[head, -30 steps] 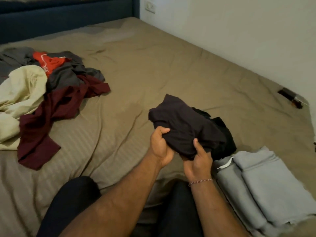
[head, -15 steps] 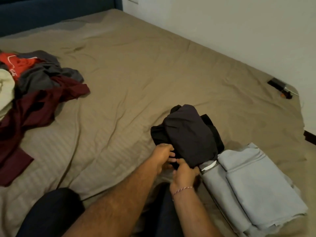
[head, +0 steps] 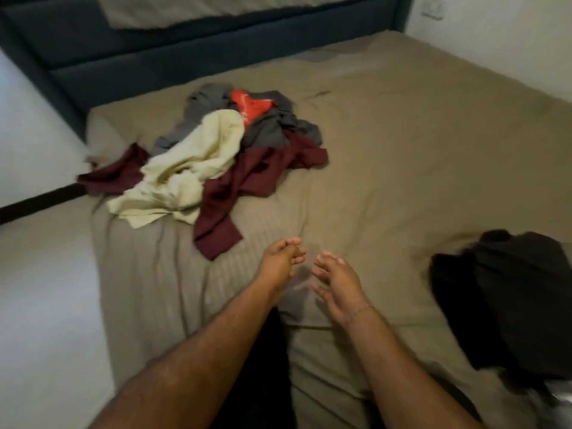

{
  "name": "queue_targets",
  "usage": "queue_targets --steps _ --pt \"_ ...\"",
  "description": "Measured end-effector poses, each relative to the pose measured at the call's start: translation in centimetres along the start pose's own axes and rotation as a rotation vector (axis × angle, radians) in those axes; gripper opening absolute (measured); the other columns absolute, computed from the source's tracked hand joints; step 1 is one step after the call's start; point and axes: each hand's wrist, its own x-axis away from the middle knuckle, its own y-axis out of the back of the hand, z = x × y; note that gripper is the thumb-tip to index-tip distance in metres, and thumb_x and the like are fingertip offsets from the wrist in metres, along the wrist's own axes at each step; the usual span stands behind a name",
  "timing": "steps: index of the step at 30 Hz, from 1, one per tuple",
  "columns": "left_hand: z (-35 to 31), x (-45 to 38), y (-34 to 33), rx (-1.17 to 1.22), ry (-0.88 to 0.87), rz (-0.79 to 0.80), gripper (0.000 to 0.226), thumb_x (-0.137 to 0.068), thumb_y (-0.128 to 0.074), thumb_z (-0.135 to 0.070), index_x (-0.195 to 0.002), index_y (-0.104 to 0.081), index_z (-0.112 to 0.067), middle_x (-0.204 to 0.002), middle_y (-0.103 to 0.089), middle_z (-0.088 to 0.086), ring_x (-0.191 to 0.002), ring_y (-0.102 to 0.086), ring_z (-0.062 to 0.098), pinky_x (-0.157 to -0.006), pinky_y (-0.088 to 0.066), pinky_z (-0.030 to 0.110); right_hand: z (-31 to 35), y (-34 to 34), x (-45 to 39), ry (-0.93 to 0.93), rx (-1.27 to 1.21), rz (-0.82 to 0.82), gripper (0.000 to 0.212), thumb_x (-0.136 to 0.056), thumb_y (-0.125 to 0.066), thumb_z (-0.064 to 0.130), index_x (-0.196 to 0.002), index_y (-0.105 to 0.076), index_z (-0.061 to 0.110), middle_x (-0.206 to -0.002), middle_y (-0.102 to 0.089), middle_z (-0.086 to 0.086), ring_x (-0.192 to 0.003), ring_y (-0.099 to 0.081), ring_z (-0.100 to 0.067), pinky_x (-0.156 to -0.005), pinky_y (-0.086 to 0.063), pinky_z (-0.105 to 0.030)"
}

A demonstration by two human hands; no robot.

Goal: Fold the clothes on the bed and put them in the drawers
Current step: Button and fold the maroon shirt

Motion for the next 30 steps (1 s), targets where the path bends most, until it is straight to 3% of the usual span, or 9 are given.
queue_targets --steps 2,5,8,11,15,19,22,25,30 --pt "-1.3 -1.4 5.5 -0.083 -0.089 -0.146 0.016 -0.101 -0.056 -0.011 -0.106 -0.067 -0.020 -0.112 -0.071 0.009 -0.096 -0.069 0.019 -0.069 -0.048 0.024 0.1 -3.1 -0.9 0.003 0.154 0.058 0.015 -0.100 -0.061 0.020 -0.114 -0.062 0.025 -0.103 -0.068 0.003 -0.096 -0.061 -0.014 -0.080 -0.047 -0.034" --pt "-1.6 -4.4 13.9 -0.686 -0.178 -0.340 0.044 -0.094 -0.068 -0.025 -0.137 -0.061 -0.023 -0.143 -0.056 0.012 -0.125 -0.059 0.029 -0.101 -0.049 0.034 0.7 -6.9 -2.2 0.040 0.279 0.076 0.018 -0.099 -0.062 0.019 -0.117 -0.062 0.023 -0.102 -0.067 0.001 -0.096 -0.062 -0.014 -0.077 -0.048 -0.035" --pt "-0.4 -6.7 19.4 -1.002 0.078 -0.407 0.068 -0.091 -0.067 -0.046 -0.154 -0.042 -0.041 -0.168 -0.013 0.017 -0.153 -0.020 0.038 -0.123 -0.029 0.046 0.5 -9.0 -2.8 0.044 0.319 0.075 0.020 -0.100 -0.061 0.018 -0.119 -0.063 0.020 -0.100 -0.066 -0.003 -0.094 -0.062 -0.016 -0.076 -0.048 -0.036" --pt "-0.1 -8.8 20.5 -0.802 0.112 -0.371 0.074 -0.091 -0.069 -0.047 -0.158 -0.042 -0.030 -0.161 -0.031 0.015 -0.150 -0.027 0.036 -0.122 -0.030 0.043 -0.5 -9.9 -3.2 0.026 0.359 0.096 0.020 -0.100 -0.062 0.018 -0.119 -0.064 0.019 -0.095 -0.064 -0.004 -0.087 -0.061 -0.015 -0.073 -0.048 -0.034" --pt "-1.2 -7.5 17.3 -0.557 -0.306 -0.268 0.060 -0.092 -0.071 -0.012 -0.149 -0.055 -0.013 -0.157 -0.046 0.007 -0.144 -0.044 0.019 -0.118 -0.033 0.029 -1.0 -9.8 -3.9 0.067 0.590 0.096 0.038 -0.097 -0.063 0.012 -0.135 -0.056 0.012 -0.096 -0.063 -0.003 -0.081 -0.060 -0.014 -0.075 -0.051 -0.038" --pt "-2.8 -2.2 13.9 -0.651 -0.657 0.124 0.049 -0.087 -0.067 -0.016 -0.136 -0.069 -0.024 -0.139 -0.057 -0.012 -0.128 -0.044 -0.016 -0.110 -0.035 0.010 0.6 -8.5 -4.6 0.619 1.329 0.112 0.093 -0.087 -0.074 0.020 -0.162 -0.021 0.012 -0.155 -0.038 -0.009 -0.136 -0.044 -0.023 -0.114 -0.032 -0.028" --pt "-4.3 2.0 12.4 -0.572 -0.802 0.366 0.042 -0.078 -0.060 -0.010 -0.114 -0.080 -0.018 -0.105 -0.069 -0.019 -0.103 -0.066 -0.002 -0.091 -0.049 0.012 1.5 -8.6 -3.9 0.888 1.275 0.239 0.093 -0.083 -0.070 0.026 -0.163 -0.023 0.028 -0.166 -0.023 -0.002 -0.146 -0.027 -0.014 -0.120 -0.022 -0.026" --pt "-5.2 3.9 12.4 -0.312 -0.657 0.375 0.040 -0.073 -0.053 -0.002 -0.090 -0.083 -0.021 -0.094 -0.075 -0.011 -0.095 -0.071 0.010 -0.087 -0.057 0.025 1.2 -9.2 -2.5 0.959 1.196 0.362 0.049 -0.085 -0.076 0.012 -0.132 -0.067 0.025 -0.153 -0.047 0.000 -0.139 -0.045 -0.013 -0.118 -0.036 -0.030" --pt "-3.0 2.1 12.1 0.139 -0.221 -0.088 0.029 -0.093 -0.053 -0.005 -0.090 -0.076 -0.023 -0.099 -0.073 0.008 -0.088 -0.066 0.019 -0.074 -0.053 0.033 -0.5 -7.7 1.0 0.491 0.654 0.227 0.035 -0.090 -0.062 -0.009 -0.105 -0.077 0.019 -0.107 -0.076 -0.008 -0.099 -0.073 -0.022 -0.092 -0.060 -0.043"
